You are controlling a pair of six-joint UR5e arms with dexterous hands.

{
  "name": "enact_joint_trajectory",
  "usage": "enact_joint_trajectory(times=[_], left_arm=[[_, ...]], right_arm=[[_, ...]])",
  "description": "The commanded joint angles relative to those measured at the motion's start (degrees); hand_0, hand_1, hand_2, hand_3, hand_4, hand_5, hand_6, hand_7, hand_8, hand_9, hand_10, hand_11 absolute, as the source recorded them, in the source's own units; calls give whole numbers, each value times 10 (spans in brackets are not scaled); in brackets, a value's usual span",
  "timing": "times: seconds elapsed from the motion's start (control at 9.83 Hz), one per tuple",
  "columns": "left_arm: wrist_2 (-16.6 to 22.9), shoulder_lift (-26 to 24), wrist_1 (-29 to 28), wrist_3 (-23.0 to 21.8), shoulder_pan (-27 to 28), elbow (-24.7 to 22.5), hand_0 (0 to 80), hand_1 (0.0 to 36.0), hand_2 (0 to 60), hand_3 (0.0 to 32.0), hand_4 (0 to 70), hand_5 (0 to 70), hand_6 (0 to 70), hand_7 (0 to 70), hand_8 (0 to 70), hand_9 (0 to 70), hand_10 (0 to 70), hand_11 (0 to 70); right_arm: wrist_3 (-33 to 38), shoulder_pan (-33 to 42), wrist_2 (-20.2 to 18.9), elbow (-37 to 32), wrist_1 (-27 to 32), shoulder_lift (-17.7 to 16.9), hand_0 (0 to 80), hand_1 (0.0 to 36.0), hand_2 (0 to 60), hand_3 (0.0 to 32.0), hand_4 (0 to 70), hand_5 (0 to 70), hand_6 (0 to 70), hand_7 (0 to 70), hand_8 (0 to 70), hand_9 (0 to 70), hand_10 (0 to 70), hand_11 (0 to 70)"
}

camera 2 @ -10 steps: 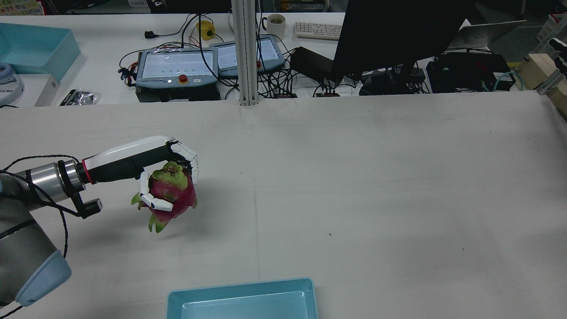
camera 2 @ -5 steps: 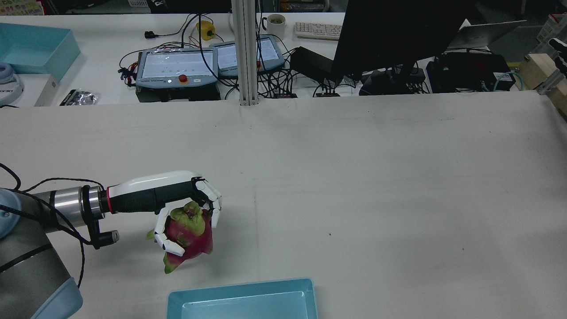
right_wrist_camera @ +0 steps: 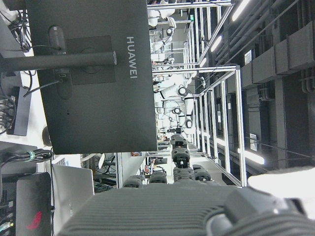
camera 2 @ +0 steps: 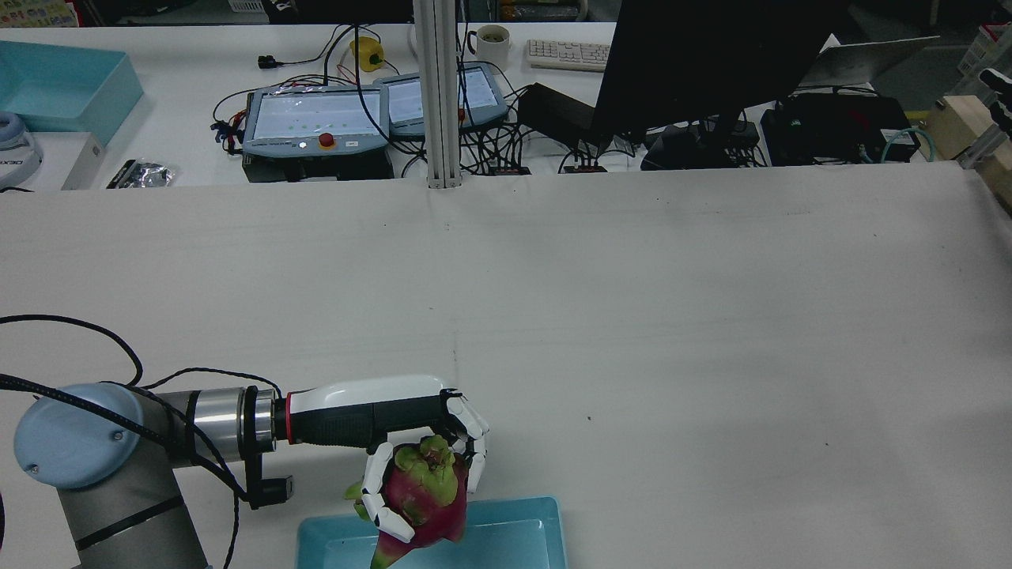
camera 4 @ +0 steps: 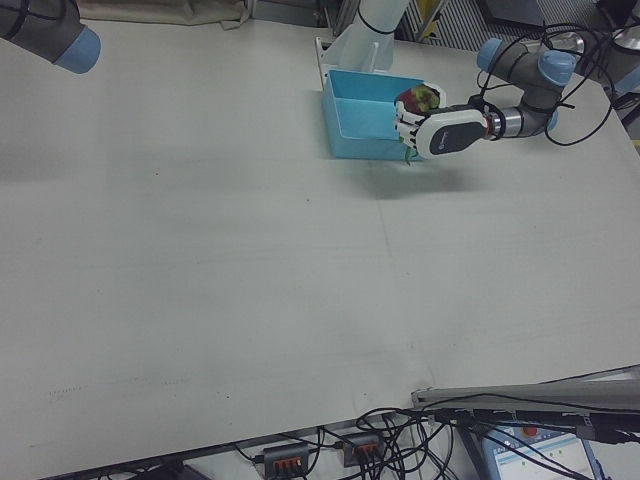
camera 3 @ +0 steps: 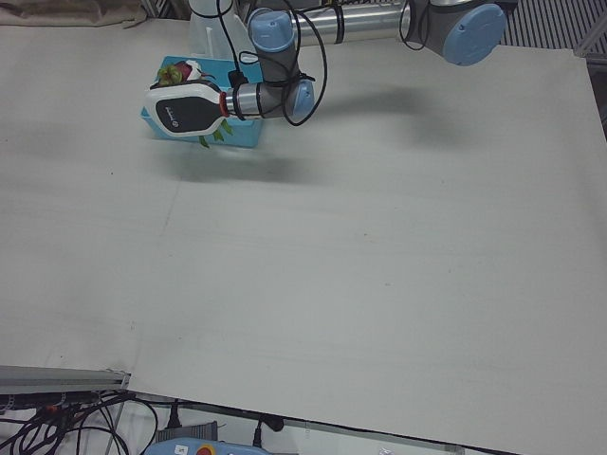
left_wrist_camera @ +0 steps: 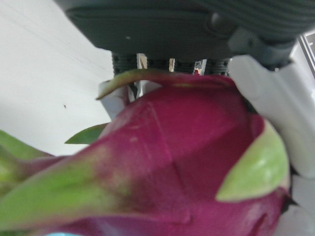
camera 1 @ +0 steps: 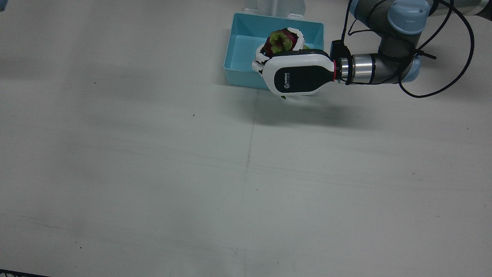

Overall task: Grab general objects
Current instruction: 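Lower the dragon fruit into the blue tray and open the left hand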

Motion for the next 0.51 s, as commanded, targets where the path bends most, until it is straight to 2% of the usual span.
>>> enact_joint_trajectory(times=[0.0,0.1,0.41], left_arm=[[0,-58,20,-35,7,-1,755,341,600,0,700,700,700,700,700,700,700,700],[0,-77,25,-40,17,-2,753,341,600,0,700,700,700,700,700,700,700,700],[0,-78,35,-40,54,-2,734,350,600,0,700,700,700,700,700,700,700,700]], right_arm=[[0,0,0,0,0,0,0,0,0,0,0,0,0,0,0,0,0,0],[0,0,0,0,0,1,0,0,0,0,0,0,0,0,0,0,0,0],[0,0,0,1,0,1,0,0,0,0,0,0,0,0,0,0,0,0]])
